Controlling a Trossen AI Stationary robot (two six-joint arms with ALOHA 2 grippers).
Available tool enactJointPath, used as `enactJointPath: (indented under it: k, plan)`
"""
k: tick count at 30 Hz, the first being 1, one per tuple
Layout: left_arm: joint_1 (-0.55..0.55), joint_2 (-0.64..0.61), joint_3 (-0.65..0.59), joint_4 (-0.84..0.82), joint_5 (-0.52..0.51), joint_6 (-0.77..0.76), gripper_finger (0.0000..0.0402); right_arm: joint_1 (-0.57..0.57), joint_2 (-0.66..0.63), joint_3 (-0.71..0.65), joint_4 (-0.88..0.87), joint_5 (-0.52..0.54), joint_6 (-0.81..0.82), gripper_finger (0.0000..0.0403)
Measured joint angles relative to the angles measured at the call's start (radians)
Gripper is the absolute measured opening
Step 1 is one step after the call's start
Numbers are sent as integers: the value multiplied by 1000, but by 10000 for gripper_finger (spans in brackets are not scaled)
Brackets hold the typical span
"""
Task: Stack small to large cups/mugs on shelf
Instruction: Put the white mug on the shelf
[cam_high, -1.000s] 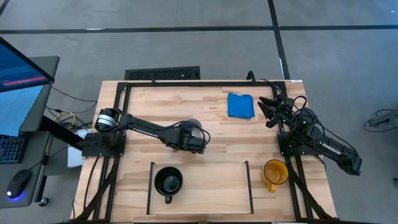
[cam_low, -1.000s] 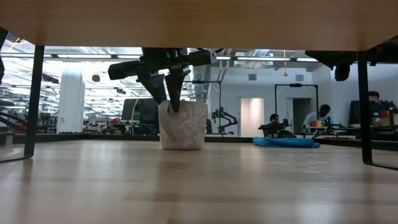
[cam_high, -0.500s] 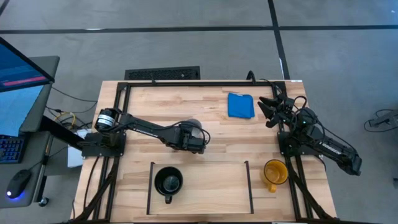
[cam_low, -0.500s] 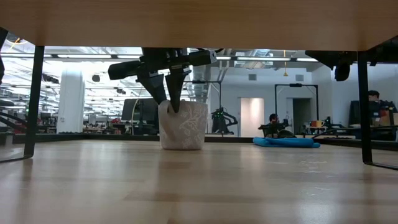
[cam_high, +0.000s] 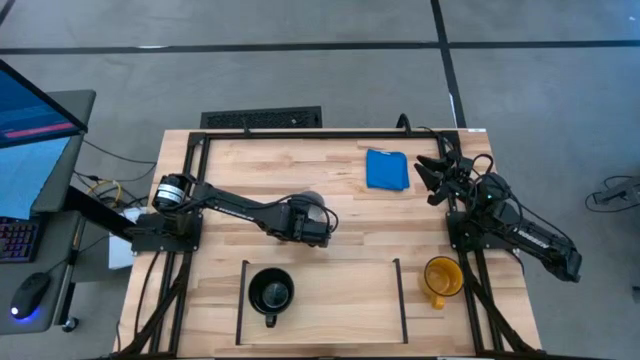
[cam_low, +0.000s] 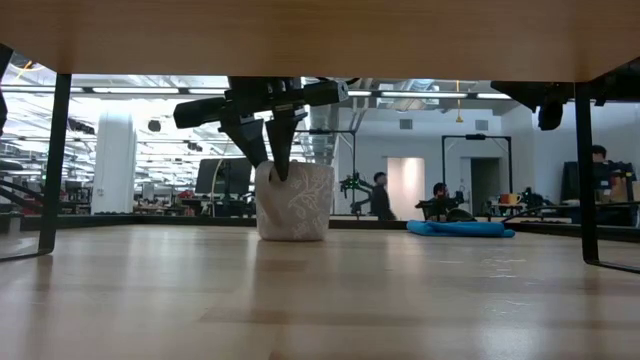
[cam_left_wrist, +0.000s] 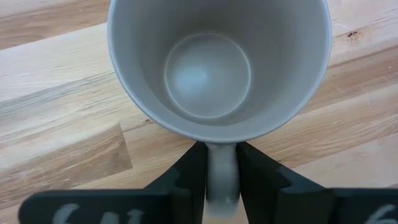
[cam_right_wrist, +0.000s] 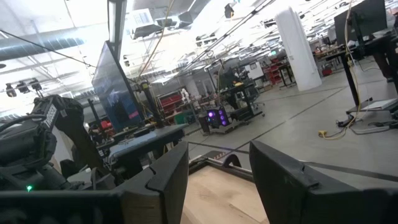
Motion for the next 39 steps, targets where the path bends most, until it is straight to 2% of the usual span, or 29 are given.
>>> enactJointPath:
  k: [39]
  plan:
    - [0,0,0,0,0,0,66,0,0,0,0,0,0,192]
